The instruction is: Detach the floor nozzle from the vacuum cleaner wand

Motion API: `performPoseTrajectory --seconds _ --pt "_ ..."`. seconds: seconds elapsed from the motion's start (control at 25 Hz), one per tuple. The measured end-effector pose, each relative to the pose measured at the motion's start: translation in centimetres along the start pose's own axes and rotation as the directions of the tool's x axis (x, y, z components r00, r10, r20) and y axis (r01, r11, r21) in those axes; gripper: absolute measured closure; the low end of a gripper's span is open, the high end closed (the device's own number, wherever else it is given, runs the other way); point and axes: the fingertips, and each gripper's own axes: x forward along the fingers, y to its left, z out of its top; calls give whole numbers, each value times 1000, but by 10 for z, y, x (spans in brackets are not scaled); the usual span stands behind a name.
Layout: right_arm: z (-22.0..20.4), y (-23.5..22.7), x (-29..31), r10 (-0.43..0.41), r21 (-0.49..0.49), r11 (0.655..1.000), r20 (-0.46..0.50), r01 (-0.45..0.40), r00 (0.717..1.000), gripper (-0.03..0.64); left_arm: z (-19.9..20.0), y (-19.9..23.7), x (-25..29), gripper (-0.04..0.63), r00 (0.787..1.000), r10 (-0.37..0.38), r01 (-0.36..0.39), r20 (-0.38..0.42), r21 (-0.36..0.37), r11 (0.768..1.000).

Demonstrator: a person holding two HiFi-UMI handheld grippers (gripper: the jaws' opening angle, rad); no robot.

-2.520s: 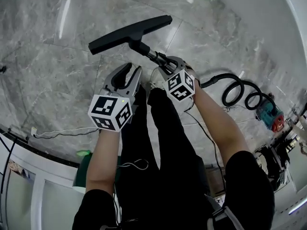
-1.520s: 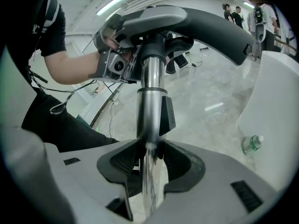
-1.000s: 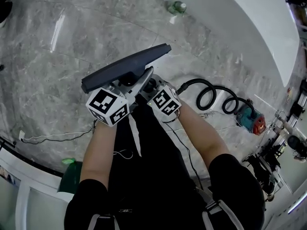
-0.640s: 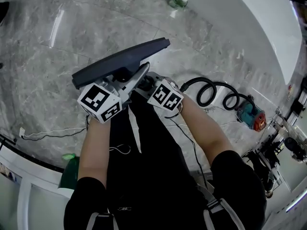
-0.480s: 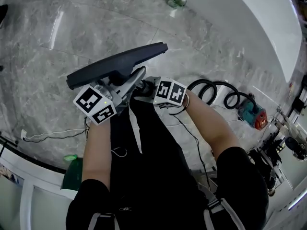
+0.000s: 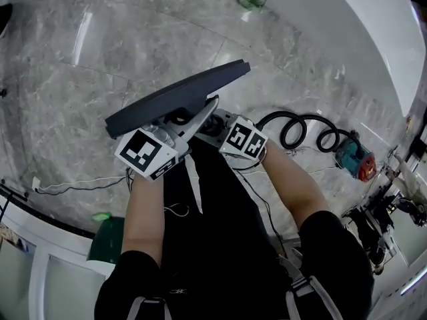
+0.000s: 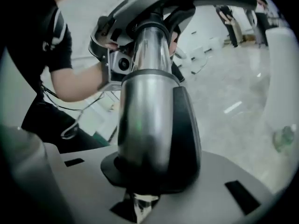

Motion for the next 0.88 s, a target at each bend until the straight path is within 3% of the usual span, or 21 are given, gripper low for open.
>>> performPoseTrajectory --seconds 0.04,0.08,0.12,0.16,0.2,0.24,0.28,0.32,0.36,0.4,0.44,0.52,0.6,0.88 --pt "2 3 -2 53 12 999 6 -53 999 506 1 -2 3 459 1000 -26 26 -8 12 1000" --pt "5 -5 -4 -5 9 1000 11 5 1000 506 3 -1 7 459 999 -40 40 -10 12 999" --pt "8 -24 -5 -158 -15 987 15 158 987 506 5 2 8 459 999 -36 36 -4 -3 999" --pt "10 -47 -7 -348 -55 936 21 349 937 508 7 8 8 459 1000 -15 15 9 -31 999" --pt "10 -68 -10 -508 -98 856 28 508 861 508 9 17 4 459 999 22 -19 36 -77 997" --pt "7 -84 -13 -604 -135 787 26 602 796 508 17 28 -5 459 994 65 -51 91 -148 988" --pt "-1 -93 -15 -643 -159 755 12 636 766 508 33 44 -19 459 977 112 -68 181 -233 970" --pt "-14 -97 -15 -638 -168 760 -13 628 770 508 54 63 -38 459 947 165 -79 277 -295 952" --pt "-28 -96 -15 -606 -157 789 -40 594 794 508 75 80 -59 459 914 214 -104 344 -311 945" --pt "-41 -91 -15 -565 -132 822 -62 554 823 508 90 95 -76 459 894 248 -143 373 -287 947" --pt "-52 -85 -15 -527 -102 849 -75 519 847 508 98 104 -89 459 890 266 -184 370 -241 953" --pt "-62 -73 -16 -485 -63 874 -76 482 871 506 98 112 -101 459 910 273 -238 314 -145 960" --pt "-60 -69 -19 -485 -61 874 -65 482 872 506 84 111 -102 459 928 276 -257 252 -103 961" --pt "-43 -92 -20 -524 -10 852 -50 524 850 506 44 104 -94 459 932 285 -224 225 -261 939"
